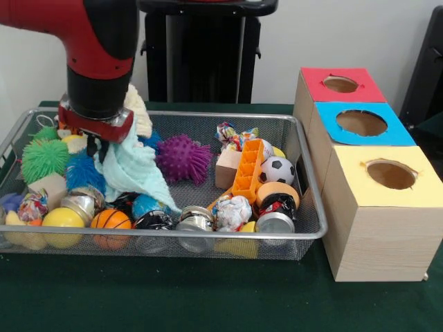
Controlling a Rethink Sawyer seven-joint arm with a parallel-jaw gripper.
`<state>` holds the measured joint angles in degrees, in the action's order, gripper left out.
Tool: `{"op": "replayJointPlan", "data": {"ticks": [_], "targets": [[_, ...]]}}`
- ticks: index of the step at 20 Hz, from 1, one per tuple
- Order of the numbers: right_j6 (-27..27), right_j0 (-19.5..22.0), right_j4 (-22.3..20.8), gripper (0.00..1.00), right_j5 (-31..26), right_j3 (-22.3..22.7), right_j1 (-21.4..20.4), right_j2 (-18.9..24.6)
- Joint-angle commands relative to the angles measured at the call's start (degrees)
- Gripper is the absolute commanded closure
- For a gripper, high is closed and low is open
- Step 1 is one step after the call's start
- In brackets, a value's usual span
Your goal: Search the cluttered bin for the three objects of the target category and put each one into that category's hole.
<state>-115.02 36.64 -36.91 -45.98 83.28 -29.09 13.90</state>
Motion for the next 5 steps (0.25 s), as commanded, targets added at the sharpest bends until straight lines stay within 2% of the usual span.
{"op": "replayJointPlan", "data": {"ticks": [1,5], "targets": [[23.13,5.08,-5.67,1.0,-4.76,-7.6,4.46,3.42],[25.53,7.42,-7.78,1.0,-3.24,-7.77,4.58,4.41]]}}
